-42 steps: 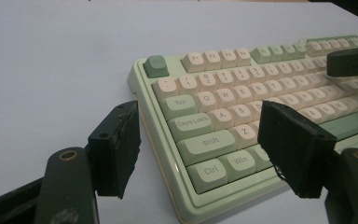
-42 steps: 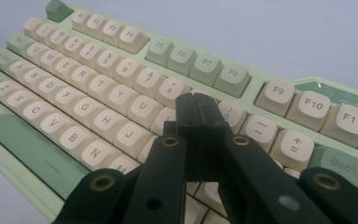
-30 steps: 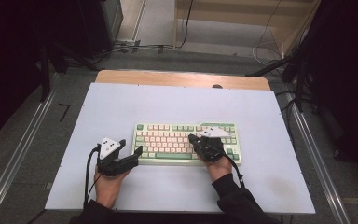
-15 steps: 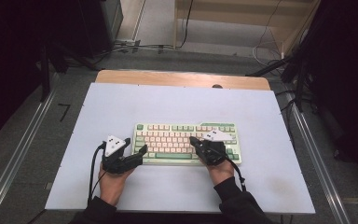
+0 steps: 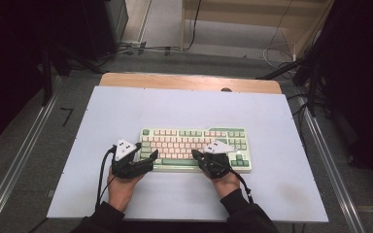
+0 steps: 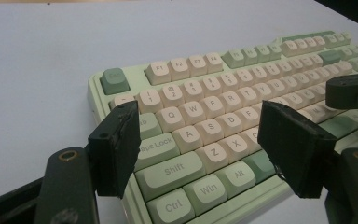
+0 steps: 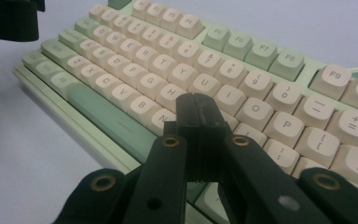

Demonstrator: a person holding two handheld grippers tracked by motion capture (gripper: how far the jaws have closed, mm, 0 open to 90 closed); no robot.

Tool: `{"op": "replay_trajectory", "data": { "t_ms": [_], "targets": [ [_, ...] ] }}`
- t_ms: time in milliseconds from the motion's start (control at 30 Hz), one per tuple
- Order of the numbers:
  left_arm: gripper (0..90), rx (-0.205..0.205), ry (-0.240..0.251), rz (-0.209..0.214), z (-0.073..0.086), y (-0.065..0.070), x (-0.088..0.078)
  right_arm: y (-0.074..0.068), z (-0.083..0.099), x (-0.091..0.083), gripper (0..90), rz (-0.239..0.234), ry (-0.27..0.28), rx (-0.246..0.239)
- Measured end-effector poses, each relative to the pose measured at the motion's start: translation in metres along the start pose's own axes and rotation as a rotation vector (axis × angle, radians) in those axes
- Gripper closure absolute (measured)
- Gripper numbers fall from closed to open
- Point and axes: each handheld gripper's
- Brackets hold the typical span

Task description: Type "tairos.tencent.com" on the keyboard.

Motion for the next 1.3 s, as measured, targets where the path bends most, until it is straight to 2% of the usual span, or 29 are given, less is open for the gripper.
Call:
{"op": "replay_trajectory", "data": {
  "t_ms": [1300],
  "targets": [
    [30.1, 0.001, -0.001, 0.000, 0.000, 0.000, 0.000, -0.001, 0.002, 0.010, 87.7, 0.004, -0.029, -0.021]
  ]
}}
Point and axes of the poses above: each handheld gripper's, and its own axes: x roughly forward along the jaws, z roughly out of its underside, y roughly to its right, and after that the axes turned 7 degrees about z, right-handed
